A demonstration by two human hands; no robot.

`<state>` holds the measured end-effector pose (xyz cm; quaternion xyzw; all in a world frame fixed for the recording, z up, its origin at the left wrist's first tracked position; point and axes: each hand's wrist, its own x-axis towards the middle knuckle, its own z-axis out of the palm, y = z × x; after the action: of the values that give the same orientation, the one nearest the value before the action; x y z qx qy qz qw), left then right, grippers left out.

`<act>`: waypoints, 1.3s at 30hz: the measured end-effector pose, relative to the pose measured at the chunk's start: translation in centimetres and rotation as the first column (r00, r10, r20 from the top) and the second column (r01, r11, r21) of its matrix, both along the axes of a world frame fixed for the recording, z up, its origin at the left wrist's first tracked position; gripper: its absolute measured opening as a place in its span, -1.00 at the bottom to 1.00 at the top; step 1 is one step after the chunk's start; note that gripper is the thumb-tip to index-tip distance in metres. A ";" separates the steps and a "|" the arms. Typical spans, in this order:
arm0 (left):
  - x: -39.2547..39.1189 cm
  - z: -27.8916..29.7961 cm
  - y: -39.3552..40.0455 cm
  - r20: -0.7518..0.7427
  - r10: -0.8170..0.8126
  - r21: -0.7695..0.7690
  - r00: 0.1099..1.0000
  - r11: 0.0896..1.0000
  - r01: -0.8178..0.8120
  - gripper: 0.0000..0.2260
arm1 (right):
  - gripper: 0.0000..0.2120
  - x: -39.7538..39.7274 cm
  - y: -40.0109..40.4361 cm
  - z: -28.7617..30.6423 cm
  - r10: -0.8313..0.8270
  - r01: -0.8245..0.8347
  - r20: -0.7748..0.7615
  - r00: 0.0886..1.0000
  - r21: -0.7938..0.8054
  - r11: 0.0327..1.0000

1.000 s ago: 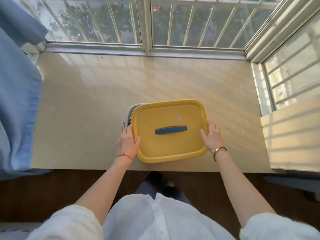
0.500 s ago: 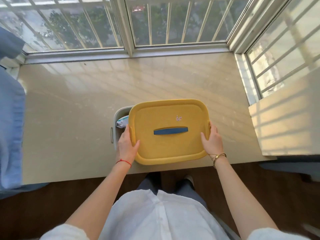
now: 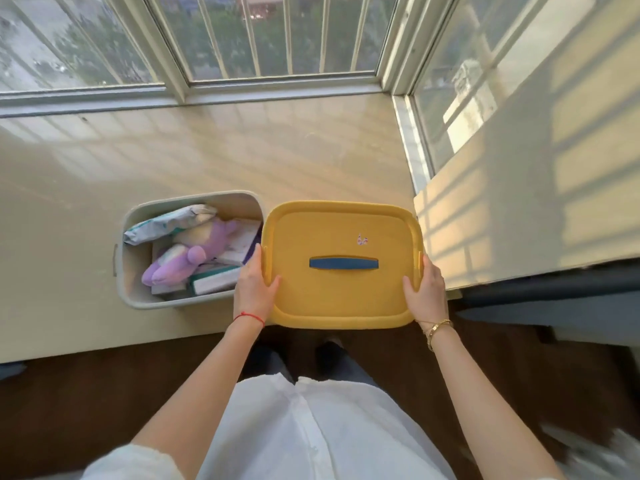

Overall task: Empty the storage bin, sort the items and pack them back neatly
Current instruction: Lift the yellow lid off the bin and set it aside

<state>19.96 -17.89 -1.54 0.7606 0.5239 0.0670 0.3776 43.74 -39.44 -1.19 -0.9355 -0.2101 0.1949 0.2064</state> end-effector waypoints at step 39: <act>0.1 -7.3 -5.5 -0.133 -0.132 -0.055 0.982 0.991 0.125 -0.58 | -0.54 1.7 -1.6 -9.3 0.362 -0.363 -0.036 0.931 -0.030 0.931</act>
<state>20.02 -23.41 -8.83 0.7867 0.4997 -0.0220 0.3619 45.41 -41.04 -10.45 -0.8813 -0.3725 0.2474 0.1529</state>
